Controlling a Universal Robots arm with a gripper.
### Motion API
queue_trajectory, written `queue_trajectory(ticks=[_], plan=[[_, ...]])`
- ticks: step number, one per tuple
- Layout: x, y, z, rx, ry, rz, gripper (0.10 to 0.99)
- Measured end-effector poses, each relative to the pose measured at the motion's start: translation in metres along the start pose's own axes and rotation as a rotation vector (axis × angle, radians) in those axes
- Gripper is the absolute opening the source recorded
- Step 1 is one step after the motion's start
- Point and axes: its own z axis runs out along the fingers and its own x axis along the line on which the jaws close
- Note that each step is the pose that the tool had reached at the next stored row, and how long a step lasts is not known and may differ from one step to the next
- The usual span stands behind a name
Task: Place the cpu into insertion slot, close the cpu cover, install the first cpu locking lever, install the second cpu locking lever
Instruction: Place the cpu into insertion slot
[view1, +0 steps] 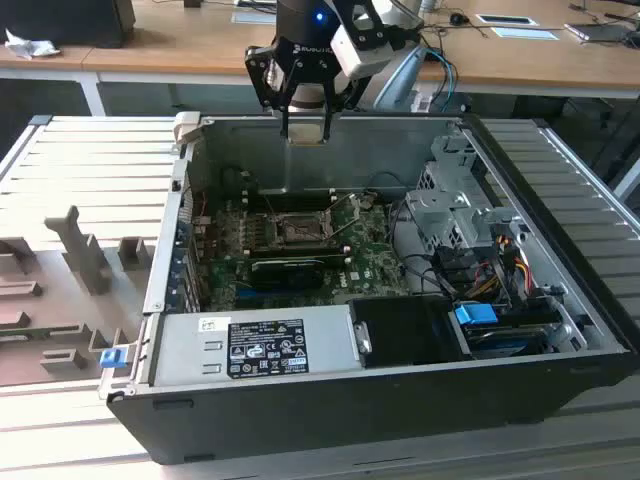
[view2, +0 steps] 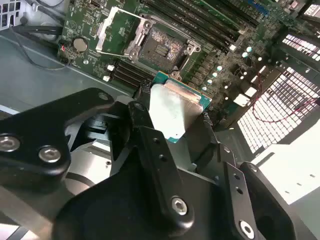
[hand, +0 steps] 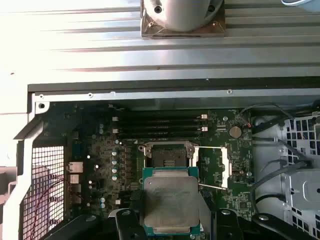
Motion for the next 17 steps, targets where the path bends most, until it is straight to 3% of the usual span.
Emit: queue_trajectory(ticks=[6, 17], plan=[[0.0000, 0.0000, 0.0000, 0.000, -0.0007, 0.008, 0.529], [0.0002, 0.0000, 0.0002, -0.002, -0.0072, 0.080, 0.529]])
